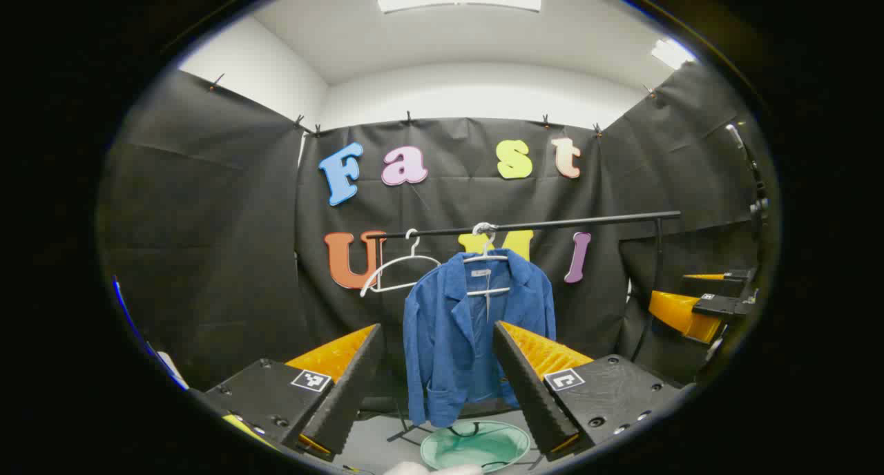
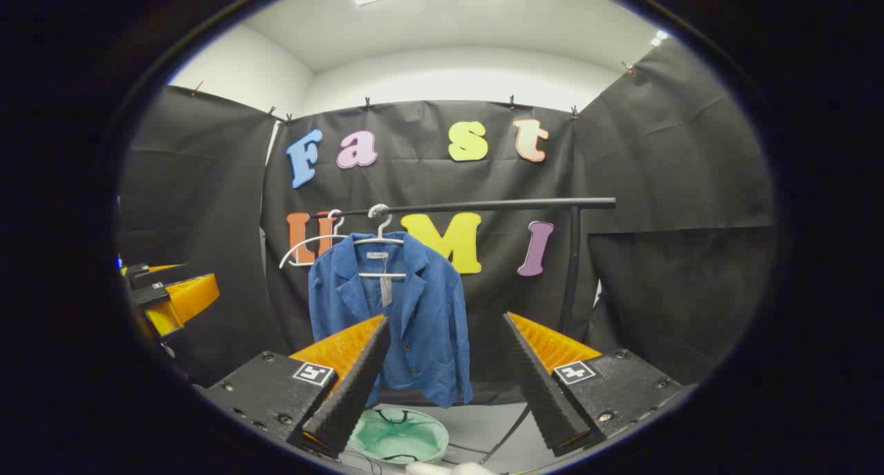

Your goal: Grasp the clothes on the hanger with both hands and then place them into the laundry hamper below.

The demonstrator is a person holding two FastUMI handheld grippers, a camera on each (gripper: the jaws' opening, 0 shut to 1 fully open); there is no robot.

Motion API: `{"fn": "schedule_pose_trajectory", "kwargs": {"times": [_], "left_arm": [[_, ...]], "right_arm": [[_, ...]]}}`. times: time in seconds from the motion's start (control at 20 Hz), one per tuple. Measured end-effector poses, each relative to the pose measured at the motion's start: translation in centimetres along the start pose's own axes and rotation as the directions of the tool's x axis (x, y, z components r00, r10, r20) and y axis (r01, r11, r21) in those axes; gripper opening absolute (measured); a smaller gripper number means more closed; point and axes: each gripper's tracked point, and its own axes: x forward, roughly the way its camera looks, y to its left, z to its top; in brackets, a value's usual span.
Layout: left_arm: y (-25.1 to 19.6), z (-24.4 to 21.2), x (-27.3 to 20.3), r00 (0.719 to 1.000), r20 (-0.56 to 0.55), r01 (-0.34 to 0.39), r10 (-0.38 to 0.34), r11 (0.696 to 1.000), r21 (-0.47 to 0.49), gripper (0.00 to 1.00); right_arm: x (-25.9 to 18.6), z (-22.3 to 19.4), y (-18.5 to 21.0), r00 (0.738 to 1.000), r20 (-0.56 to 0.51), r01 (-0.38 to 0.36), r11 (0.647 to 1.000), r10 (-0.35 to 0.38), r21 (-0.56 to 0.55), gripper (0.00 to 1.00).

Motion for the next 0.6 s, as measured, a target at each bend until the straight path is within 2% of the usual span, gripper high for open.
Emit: {"fn": "schedule_pose_trajectory", "kwargs": {"times": [0.35,0.5,0.6], "left_arm": [[1.2,0.7,0.9,1.000,0.016,-0.010,0.010,1.000,-0.006,1.00],[0.3,0.9,2.1,0.999,0.034,0.013,-0.012,0.999,-0.035,1.00],[0.6,0.8,3.3,0.999,0.035,-0.014,0.015,1.000,-0.026,0.96]], "right_arm": [[0.7,1.1,0.2,1.000,0.025,0.001,1.000,-0.001,-0.017,1.00],[1.9,1.5,0.4,0.999,0.034,-0.001,0.999,0.002,-0.041,1.00],[3.2,1.5,0.9,0.999,0.035,-0.019,0.998,0.021,-0.052,1.00]]}}
